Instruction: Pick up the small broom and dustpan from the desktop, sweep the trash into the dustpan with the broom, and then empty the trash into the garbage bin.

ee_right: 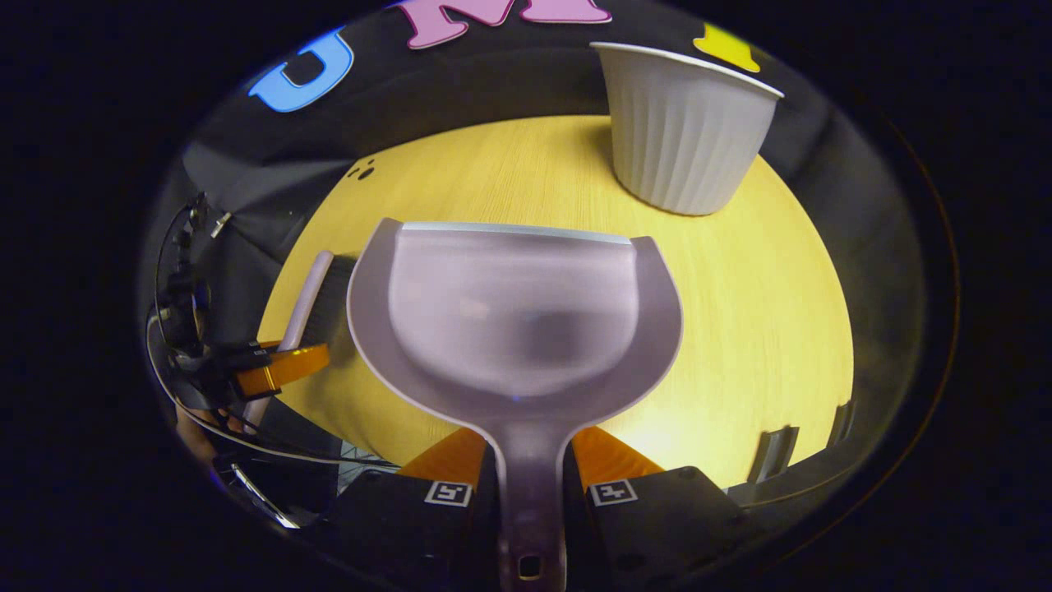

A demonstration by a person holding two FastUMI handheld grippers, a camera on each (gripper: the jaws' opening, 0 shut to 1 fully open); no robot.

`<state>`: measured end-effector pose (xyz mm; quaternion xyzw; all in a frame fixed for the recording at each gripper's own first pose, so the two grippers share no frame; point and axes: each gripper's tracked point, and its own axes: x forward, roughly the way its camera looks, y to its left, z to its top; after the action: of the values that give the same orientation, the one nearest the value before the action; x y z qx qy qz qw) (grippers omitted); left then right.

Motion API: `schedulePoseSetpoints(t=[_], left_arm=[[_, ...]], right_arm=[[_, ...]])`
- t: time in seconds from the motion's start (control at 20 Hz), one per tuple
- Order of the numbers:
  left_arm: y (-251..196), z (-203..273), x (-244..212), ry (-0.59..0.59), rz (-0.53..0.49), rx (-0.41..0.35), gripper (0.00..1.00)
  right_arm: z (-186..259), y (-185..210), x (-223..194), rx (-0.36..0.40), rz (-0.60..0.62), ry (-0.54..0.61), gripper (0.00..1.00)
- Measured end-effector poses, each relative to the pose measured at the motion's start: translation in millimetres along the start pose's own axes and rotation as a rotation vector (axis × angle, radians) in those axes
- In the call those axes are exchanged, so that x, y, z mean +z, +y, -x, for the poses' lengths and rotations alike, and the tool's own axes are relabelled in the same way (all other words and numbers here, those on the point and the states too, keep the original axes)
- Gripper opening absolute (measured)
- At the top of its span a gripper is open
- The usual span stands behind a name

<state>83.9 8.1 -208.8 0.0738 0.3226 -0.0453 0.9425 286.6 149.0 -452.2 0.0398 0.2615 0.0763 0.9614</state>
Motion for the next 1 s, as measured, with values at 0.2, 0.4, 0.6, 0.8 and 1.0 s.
schedulePoseSetpoints(t=[0.2, 0.4, 0.6, 0.8, 1.0], left_arm=[[-2, -16, -2, 0.065, -0.004, 0.035, 0.28], [-4, -32, -1, 0.114, 0.002, 0.071, 0.29], [-5, -41, -2, 0.164, -0.028, 0.100, 0.31], [-8, -44, -4, 0.192, -0.035, 0.119, 0.35], [-14, -40, 5, 0.165, -0.068, 0.097, 0.48]], right_arm=[[-43, -6, 2, -0.058, 0.056, 0.049, 0.37], [-62, -3, 15, -0.076, 0.059, 0.079, 0.37], [-80, -4, 21, -0.048, 0.036, 0.107, 0.39], [-79, -7, 25, -0.036, 0.007, 0.096, 0.36], [-71, -4, 30, -0.013, -0.033, 0.049, 0.78]])
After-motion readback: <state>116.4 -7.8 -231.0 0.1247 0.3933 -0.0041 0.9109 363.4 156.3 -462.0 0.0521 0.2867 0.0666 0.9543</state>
